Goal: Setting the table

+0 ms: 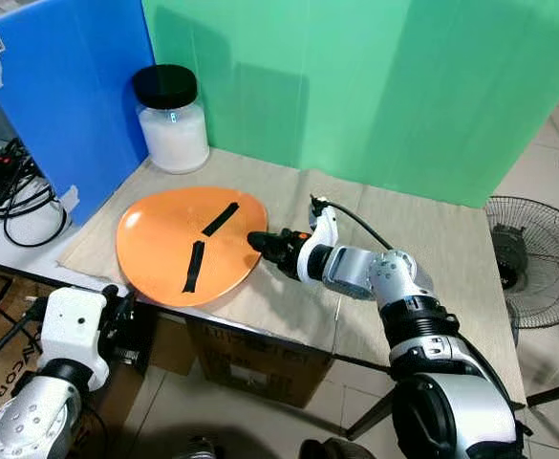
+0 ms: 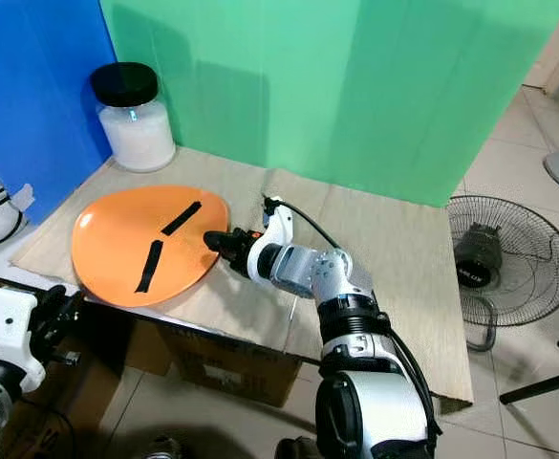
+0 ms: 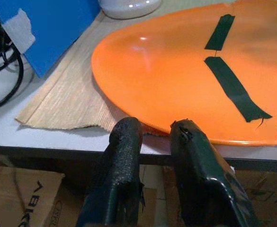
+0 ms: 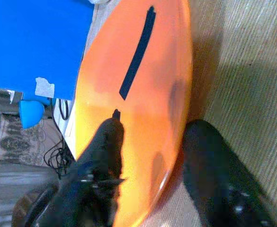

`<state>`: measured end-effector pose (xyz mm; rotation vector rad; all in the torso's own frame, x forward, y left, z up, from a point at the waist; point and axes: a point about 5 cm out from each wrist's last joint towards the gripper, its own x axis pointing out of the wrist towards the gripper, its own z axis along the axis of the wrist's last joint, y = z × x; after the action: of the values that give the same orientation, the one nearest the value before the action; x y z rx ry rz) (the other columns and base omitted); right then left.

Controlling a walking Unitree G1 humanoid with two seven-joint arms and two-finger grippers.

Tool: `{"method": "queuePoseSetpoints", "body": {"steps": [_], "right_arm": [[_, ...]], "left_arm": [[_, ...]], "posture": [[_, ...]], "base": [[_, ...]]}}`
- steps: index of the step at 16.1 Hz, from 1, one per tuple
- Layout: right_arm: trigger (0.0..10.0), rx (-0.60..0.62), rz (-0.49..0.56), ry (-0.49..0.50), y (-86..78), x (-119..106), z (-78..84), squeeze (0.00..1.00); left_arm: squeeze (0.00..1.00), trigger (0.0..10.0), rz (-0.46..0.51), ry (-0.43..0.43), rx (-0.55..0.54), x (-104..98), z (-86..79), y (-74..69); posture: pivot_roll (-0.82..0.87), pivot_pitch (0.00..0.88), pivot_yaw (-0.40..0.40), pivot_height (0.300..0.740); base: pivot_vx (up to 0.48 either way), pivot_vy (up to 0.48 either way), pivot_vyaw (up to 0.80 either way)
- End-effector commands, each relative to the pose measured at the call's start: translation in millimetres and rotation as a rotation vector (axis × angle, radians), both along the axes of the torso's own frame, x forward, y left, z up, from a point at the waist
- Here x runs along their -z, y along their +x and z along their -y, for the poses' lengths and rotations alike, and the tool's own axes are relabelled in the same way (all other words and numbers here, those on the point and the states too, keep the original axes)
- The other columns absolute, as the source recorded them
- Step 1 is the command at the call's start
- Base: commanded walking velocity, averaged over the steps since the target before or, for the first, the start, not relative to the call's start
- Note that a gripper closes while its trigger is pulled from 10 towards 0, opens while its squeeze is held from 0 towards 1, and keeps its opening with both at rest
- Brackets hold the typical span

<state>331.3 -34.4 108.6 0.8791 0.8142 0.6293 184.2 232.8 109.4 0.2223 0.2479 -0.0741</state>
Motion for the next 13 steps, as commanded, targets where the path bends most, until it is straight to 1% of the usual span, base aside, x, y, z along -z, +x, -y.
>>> {"method": "queuePoseSetpoints", "body": {"steps": [1, 2, 4, 5, 7, 13], "right_arm": [[10.0, -0.016, -0.021, 0.014, -6.2, 5, -11.8, 0.26], [10.0, -0.021, -0.022, 0.023, -7.3, 5, -14.1, 0.0], [10.0, -0.021, -0.021, 0.054, -9.1, 5, -18.5, 0.0], [10.0, -0.014, -0.026, 0.085, -9.9, 4, -21.1, 0.0], [10.0, -0.027, -0.014, 0.126, -13.3, 2, -26.2, 0.0], [10.0, -0.007, -0.011, 0.182, -22.2, 6, -30.2, 0.0]], "left_arm": [[0.0, 10.0, -0.007, -0.009, 0.019, 3, 0.7, 1.3], [0.0, 10.0, -0.008, -0.011, 0.024, 4, 0.0, 3.0], [0.0, 10.0, -0.004, -0.014, 0.04, 5, -1.1, 7.8], [0.0, 10.0, -0.002, -0.011, 0.054, 5, -1.6, 10.8], [0.0, 10.0, -0.005, -0.008, 0.085, 4, -3.5, 15.6], [0.0, 10.0, -0.023, -0.014, 0.199, 4, -2.1, 27.2]], "posture": [[0.01, 0.079, -0.037, 0.74], [0.01, 0.078, -0.036, 0.74], [0.01, 0.081, -0.029, 0.74], [0.01, 0.082, -0.028, 0.74], [0.01, 0.092, 0.0, 0.74], [0.01, 0.116, 0.058, 0.74]], "base": [[0.0, 0.0, 0.0], [0.0, 0.0, 0.0], [0.0, 0.0, 0.0], [0.0, 0.0, 0.0], [0.0, 0.0, 0.0], [0.0, 0.0, 0.0]]}}
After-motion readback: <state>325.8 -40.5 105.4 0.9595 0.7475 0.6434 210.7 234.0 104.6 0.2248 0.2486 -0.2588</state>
